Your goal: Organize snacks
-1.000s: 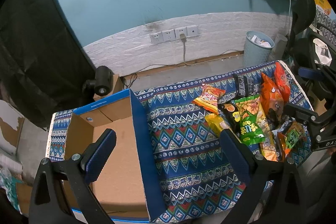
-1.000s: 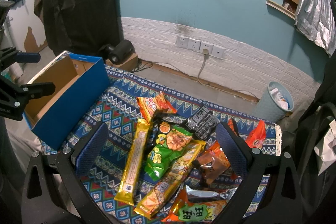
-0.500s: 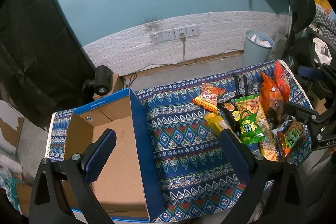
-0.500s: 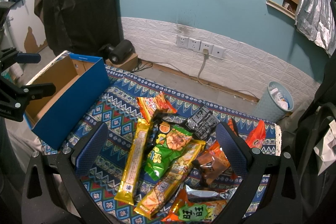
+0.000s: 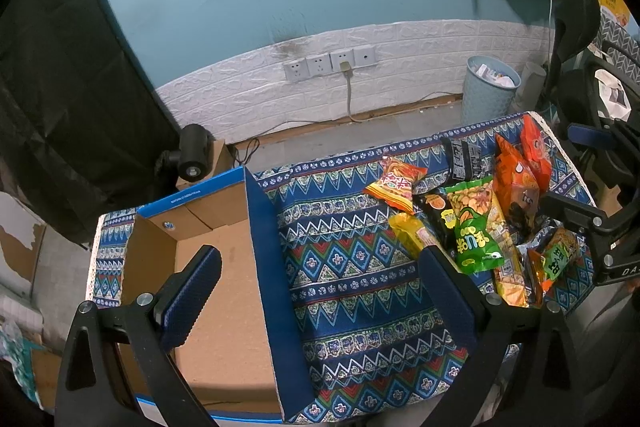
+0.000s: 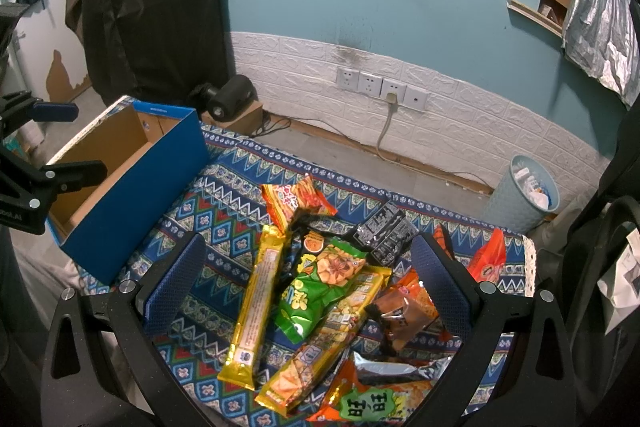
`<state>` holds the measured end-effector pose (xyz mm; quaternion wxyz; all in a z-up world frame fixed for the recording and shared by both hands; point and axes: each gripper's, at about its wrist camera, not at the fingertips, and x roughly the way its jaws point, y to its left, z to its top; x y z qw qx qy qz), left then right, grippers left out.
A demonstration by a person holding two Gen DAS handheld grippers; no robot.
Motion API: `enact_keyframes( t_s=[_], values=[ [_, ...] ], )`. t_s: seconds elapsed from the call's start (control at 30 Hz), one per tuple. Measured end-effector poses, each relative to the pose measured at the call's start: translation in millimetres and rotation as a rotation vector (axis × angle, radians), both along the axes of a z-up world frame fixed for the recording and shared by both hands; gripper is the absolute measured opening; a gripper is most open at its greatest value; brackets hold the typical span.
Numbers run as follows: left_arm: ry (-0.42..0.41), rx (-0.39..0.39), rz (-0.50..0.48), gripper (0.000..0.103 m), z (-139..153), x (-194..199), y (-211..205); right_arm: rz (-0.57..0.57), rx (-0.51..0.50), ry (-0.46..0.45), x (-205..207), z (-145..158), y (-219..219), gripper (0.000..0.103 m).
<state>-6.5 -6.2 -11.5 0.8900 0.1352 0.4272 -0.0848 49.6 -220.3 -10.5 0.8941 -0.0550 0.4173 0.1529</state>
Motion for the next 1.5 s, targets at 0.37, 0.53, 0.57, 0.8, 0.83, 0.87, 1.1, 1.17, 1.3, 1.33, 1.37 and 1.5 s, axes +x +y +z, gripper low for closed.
enact_keyframes(
  t_s=[0.37,0.53,0.57,0.8,0.83,0.87,1.1,1.17,1.3,1.33,1.37,1.5],
  values=[
    [0.006,0.0,-0.003,0.1,-2,0,0,0.002,0.0,0.002,-1,0,-1,0.1],
    [0.009,0.0,-0.003,0.1,-2,0,-1,0.0,-0.003,0.004,-1,0,-1,0.1],
    [0.011,0.0,-0.004,0.1,-3,0,-1,0.0,-0.003,0.004,-1,0,-1,0.1],
    [0.023,0.002,-0.01,0.1,-4,3,-4,-0.004,-0.008,0.013,0,-1,-4,0.1],
    [0.023,0.001,-0.01,0.1,-4,3,-4,-0.005,-0.009,0.014,1,-1,-4,0.1],
    [0.026,0.0,-0.011,0.1,-4,3,-4,-0.006,-0.01,0.016,2,0,-5,0.1],
    [0.05,-0.005,-0.017,0.1,-9,9,-12,-0.019,-0.024,0.023,2,-1,-10,0.1],
    [0.06,0.0,-0.019,0.1,-13,11,-17,-0.03,-0.031,0.025,3,-2,-14,0.1],
    [0.106,0.0,-0.029,0.1,-25,16,-27,-0.069,-0.034,0.04,4,-4,-28,0.1],
    [0.122,-0.002,-0.031,0.1,-28,17,-30,-0.081,-0.035,0.045,4,-6,-33,0.1],
    [0.139,-0.005,-0.033,0.1,-32,18,-33,-0.093,-0.037,0.052,4,-7,-38,0.1],
    [0.208,-0.021,-0.048,0.1,-47,21,-47,-0.139,-0.048,0.073,2,-13,-57,0.1]
  ],
)
